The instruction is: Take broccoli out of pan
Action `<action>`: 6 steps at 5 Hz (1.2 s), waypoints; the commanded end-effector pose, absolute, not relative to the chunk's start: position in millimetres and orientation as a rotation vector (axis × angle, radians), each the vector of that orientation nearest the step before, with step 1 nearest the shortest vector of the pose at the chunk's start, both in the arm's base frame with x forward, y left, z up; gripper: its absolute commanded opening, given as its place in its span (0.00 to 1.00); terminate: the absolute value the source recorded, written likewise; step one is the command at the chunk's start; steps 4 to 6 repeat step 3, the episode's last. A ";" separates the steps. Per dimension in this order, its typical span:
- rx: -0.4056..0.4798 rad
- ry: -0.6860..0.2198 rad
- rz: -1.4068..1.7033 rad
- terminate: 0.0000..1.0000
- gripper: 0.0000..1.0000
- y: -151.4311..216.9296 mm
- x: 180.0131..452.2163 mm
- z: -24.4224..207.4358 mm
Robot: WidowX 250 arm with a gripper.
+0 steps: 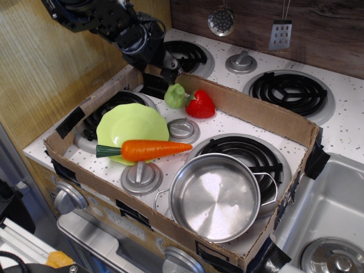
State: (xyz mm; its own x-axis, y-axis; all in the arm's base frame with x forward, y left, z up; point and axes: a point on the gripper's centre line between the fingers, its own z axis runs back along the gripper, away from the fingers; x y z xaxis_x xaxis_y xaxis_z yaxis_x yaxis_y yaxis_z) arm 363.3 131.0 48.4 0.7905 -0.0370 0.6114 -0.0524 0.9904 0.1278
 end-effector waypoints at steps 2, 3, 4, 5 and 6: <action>0.154 -0.607 0.074 0.00 1.00 98.3 362.3 110.9; 0.152 -0.558 0.137 1.00 1.00 72.7 354.6 127.9; 0.152 -0.558 0.137 1.00 1.00 72.7 354.6 127.9; 0.152 -0.558 0.137 1.00 1.00 72.7 354.6 127.9; 0.152 -0.558 0.137 1.00 1.00 72.7 354.6 127.9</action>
